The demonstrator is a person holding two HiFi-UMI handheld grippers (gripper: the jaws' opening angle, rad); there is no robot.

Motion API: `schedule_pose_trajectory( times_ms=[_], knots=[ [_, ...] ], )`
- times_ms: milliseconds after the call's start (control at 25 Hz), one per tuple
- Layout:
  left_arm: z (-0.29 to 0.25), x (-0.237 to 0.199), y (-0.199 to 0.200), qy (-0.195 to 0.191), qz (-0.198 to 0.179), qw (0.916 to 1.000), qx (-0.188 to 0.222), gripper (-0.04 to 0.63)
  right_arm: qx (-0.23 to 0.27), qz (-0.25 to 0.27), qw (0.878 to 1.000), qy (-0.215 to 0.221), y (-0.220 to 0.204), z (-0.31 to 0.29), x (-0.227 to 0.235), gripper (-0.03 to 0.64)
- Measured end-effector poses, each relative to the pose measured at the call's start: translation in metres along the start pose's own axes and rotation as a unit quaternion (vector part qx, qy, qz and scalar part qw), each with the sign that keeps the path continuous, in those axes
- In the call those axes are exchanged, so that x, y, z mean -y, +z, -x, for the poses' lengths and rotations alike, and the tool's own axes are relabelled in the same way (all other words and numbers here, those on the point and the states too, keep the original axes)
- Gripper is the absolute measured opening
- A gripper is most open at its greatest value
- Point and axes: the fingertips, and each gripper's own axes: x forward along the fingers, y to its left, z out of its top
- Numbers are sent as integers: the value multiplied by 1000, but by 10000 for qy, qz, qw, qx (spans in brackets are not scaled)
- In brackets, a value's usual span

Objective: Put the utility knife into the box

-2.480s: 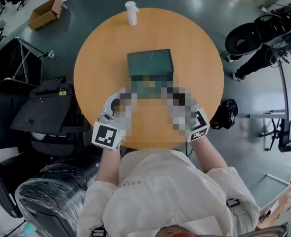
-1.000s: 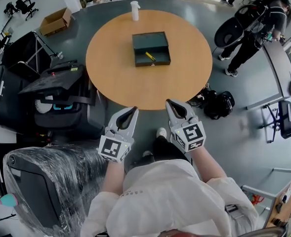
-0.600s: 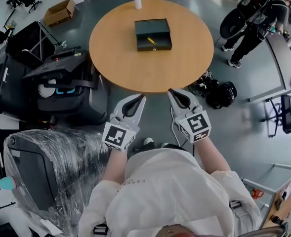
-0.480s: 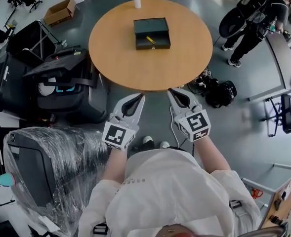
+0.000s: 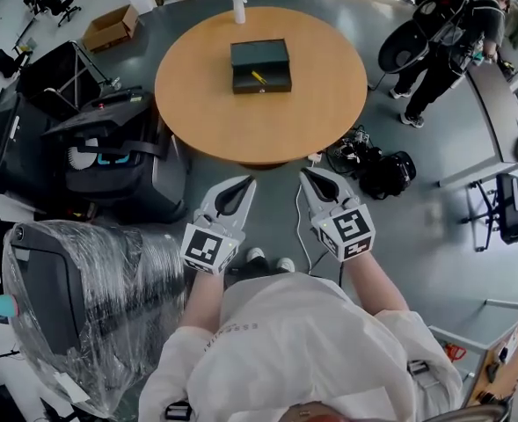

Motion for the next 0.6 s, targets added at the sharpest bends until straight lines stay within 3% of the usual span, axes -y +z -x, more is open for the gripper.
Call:
schedule_pose_trajectory(
  times_ms=[600],
  knots=[
    [-1, 3, 2, 179, -75, 9998, 28, 15, 169, 16, 9995, 273, 12, 2, -9, -8]
  ],
)
